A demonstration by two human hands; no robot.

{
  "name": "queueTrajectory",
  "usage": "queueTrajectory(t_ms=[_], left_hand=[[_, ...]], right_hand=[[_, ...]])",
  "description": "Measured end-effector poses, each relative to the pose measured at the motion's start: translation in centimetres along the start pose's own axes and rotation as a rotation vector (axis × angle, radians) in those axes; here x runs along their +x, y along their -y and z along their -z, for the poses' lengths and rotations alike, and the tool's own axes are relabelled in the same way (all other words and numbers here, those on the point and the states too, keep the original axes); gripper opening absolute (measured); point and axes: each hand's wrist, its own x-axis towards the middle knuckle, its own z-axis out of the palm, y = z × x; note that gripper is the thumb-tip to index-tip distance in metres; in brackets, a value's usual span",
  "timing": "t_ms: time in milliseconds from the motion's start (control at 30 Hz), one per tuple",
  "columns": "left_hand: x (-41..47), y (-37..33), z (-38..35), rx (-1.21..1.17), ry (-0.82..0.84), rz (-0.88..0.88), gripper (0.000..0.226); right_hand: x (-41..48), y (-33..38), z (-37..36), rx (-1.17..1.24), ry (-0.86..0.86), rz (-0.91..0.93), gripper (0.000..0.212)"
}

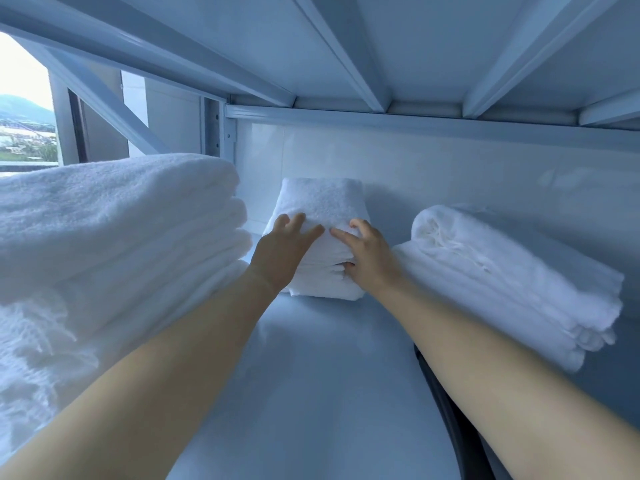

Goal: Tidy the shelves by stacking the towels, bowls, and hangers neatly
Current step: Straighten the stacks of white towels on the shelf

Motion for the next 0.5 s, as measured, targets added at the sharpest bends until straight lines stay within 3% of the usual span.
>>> queueTrajectory(t_ms=[233,500], left_hand=[[-1.6,-1.2,-1.8,0.046,0.071,-0.009,0.083],[-3.5,-1.8,-4.0,0.096,0.015,-0.089,0.103]], right_hand=[[-1.4,0.1,0.2,-0.082,0.105,0.022,0.072],[-2.9,0.3,-0.1,-0.211,0.248,0.031,0.109]])
